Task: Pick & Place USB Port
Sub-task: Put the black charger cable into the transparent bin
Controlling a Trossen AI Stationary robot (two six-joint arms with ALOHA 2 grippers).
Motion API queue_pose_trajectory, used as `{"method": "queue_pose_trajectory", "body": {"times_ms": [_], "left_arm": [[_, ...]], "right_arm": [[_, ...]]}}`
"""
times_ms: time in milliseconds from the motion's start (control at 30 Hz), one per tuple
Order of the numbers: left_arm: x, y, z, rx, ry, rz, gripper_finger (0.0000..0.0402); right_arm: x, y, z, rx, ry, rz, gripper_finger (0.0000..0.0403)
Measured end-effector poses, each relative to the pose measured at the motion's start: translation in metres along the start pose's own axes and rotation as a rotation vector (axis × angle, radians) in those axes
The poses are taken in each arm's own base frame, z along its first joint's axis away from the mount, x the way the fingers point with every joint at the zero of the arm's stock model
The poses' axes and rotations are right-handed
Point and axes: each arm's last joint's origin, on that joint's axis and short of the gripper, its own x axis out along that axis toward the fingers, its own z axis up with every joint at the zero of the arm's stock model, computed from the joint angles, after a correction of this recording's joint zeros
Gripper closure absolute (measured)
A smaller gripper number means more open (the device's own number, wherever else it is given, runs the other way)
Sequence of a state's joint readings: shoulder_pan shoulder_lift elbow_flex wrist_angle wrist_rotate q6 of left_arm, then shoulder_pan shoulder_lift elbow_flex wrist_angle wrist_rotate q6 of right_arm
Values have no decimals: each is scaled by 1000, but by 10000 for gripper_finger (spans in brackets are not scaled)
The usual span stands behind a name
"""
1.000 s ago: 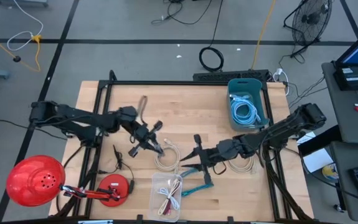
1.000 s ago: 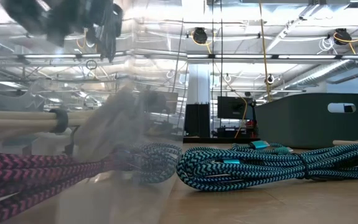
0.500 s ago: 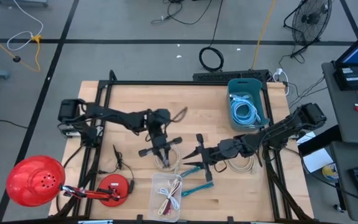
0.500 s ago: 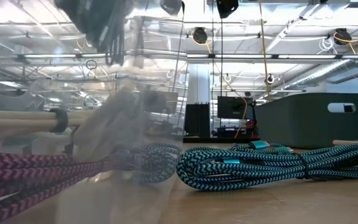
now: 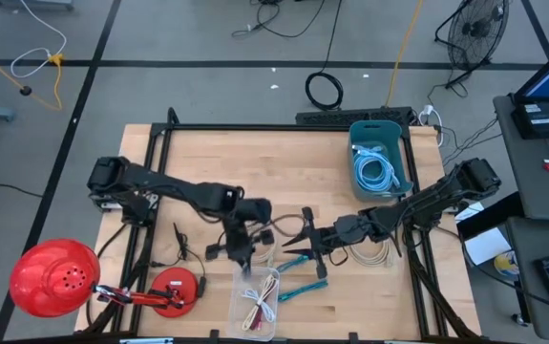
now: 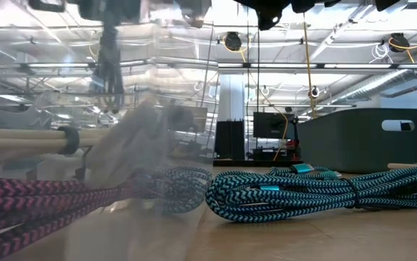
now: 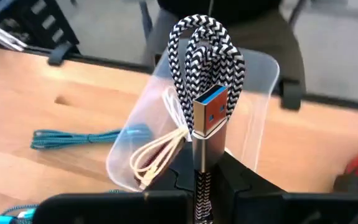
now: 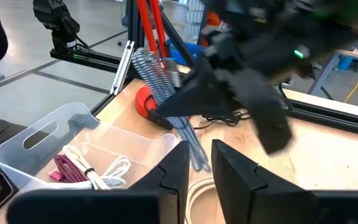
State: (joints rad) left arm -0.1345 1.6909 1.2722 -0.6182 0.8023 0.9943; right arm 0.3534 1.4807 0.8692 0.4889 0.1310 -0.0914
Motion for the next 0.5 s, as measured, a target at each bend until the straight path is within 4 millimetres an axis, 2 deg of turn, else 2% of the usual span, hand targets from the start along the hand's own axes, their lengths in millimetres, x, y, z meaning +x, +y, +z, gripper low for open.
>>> {"method": "queue_pose_trajectory", "body": {"times_ms": [300, 500], "left_arm": [[31, -16, 32, 239, 238, 90, 387], [46, -29, 44, 344, 266, 63, 383]], "right_arm": [[0, 0, -1, -3, 6, 0, 357], [0, 0, -1, -5, 11, -3, 360]]}}
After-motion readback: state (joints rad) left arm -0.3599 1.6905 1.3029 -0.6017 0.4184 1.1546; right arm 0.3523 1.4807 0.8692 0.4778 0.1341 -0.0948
